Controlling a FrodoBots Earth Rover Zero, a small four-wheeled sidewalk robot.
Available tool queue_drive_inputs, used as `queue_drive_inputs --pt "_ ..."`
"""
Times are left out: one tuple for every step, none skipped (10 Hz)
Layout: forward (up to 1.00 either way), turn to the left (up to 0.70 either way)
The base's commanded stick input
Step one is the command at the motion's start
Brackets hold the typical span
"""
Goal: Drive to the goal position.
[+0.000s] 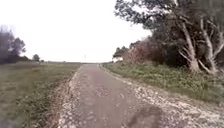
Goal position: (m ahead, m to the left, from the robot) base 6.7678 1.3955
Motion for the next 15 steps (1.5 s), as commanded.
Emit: queue_drive_inputs --pt "0.70 0.35" --pt "0.70 0.08" --pt "0.70 0.05" --pt "0.70 0.05" --pt "0.70 0.04" --pt "0.70 0.04" --pt "0.70 0.04" --pt "0.70 0.04" --pt "0.70 0.04" --pt "0.70 0.04" --pt "0.70 0.03" --pt "0.70 0.01" --pt "0.70 0.00" --pt "0.70 0.00" --pt "0.70 0.00"
